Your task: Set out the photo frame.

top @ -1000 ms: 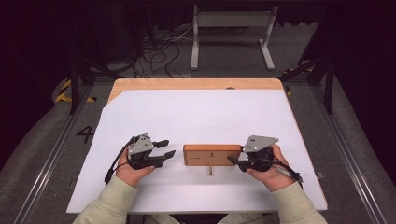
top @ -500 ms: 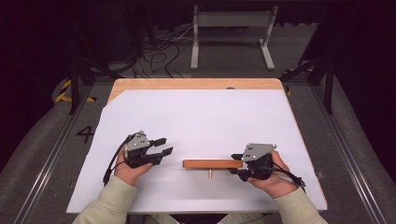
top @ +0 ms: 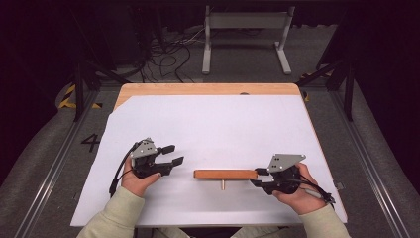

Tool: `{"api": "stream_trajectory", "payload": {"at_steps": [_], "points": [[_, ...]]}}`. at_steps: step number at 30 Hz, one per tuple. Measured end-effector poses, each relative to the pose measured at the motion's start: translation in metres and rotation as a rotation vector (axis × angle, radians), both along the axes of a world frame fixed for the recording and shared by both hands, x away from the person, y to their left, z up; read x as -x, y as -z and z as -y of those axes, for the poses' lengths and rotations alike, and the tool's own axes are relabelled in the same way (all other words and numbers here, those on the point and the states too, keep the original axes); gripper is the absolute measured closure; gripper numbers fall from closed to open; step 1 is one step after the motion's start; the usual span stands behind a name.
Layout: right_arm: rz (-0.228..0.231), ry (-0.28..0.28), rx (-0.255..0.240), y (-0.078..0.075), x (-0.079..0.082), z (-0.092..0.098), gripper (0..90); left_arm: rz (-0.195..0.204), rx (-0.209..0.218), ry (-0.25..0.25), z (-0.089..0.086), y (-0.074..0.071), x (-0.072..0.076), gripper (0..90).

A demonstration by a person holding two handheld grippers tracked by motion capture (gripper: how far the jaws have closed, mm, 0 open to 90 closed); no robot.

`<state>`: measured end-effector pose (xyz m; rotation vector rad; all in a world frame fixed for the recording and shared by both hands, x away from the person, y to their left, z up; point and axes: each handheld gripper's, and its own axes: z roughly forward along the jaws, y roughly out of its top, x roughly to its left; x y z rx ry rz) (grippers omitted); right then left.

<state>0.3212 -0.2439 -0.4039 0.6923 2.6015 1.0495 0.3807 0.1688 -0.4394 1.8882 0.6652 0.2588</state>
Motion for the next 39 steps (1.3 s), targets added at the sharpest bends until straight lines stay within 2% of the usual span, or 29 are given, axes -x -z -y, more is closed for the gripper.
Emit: {"api": "stream_trajectory", "payload": {"at_steps": [1, 2, 3, 4, 5, 6, 11, 14, 16, 20, 23, 24, 26, 31, 32, 33, 34, 35, 36, 39], "points": [[-0.014, 0.001, 0.007, 0.002, 0.001, 0.002, 70.6, 0.000, 0.000, 0.000, 0.000, 0.000, 0.000, 42.2], [-0.014, 0.001, 0.007, 0.002, 0.001, 0.002, 70.6, -0.001, 0.002, 0.002, 0.001, 0.000, 0.000, 42.2], [-0.036, 0.003, 0.010, 0.004, 0.001, 0.003, 76.1, 0.000, 0.000, 0.004, 0.001, 0.000, 0.001, 42.1], [-0.084, 0.003, 0.015, 0.011, 0.001, 0.004, 83.7, 0.000, -0.002, 0.004, 0.002, 0.000, 0.001, 41.8], [-0.084, 0.003, 0.015, 0.011, 0.001, 0.004, 83.7, 0.000, -0.002, 0.004, 0.002, 0.000, 0.001, 41.7], [-0.117, 0.006, 0.014, 0.018, -0.002, 0.003, 87.8, 0.002, -0.009, 0.006, 0.002, 0.000, 0.000, 41.5], [-0.144, 0.014, -0.018, 0.028, -0.007, -0.003, 90.0, -0.001, -0.023, -0.005, 0.003, 0.001, 0.000, 40.2], [-0.154, 0.056, -0.080, 0.034, -0.012, -0.004, 90.0, 0.004, -0.031, -0.007, 0.003, 0.001, 0.000, 40.1], [-0.175, 0.090, -0.103, 0.037, -0.015, -0.004, 90.0, 0.006, -0.032, -0.010, 0.004, 0.001, 0.001, 39.9], [-0.164, 0.122, -0.115, 0.037, -0.019, -0.005, 90.0, -0.003, -0.040, -0.012, 0.003, 0.001, 0.001, 39.7], [-0.148, 0.159, -0.163, 0.035, -0.031, -0.005, 90.0, -0.005, -0.047, -0.015, 0.002, 0.001, 0.001, 39.7], [-0.148, 0.159, -0.163, 0.035, -0.031, -0.005, 90.0, -0.006, -0.047, -0.018, 0.002, 0.001, 0.002, 39.7], [-0.137, 0.179, -0.189, 0.036, -0.045, -0.006, 90.0, -0.007, -0.051, -0.024, 0.001, 0.001, 0.003, 39.6], [-0.133, 0.191, -0.179, 0.036, -0.059, -0.014, 90.0, -0.014, -0.065, -0.026, -0.001, 0.002, 0.004, 38.8], [-0.130, 0.196, -0.167, 0.035, -0.067, -0.019, 90.0, -0.012, -0.071, -0.028, -0.003, 0.003, 0.004, 38.7], [-0.130, 0.196, -0.167, 0.035, -0.067, -0.019, 90.0, -0.015, -0.069, -0.031, -0.004, 0.003, 0.005, 38.7], [-0.129, 0.198, -0.164, 0.035, -0.075, -0.024, 90.0, -0.016, -0.064, -0.036, -0.005, 0.003, 0.006, 38.5], [-0.129, 0.198, -0.164, 0.035, -0.075, -0.024, 90.0, -0.015, -0.063, -0.040, -0.007, 0.002, 0.006, 38.5], [-0.129, 0.208, -0.172, 0.035, -0.084, -0.028, 90.0, -0.014, -0.064, -0.050, -0.009, 0.002, 0.007, 38.3], [-0.134, 0.218, -0.175, 0.035, -0.095, -0.033, 90.0, -0.013, -0.061, -0.060, -0.012, 0.002, 0.008, 38.1]]}}
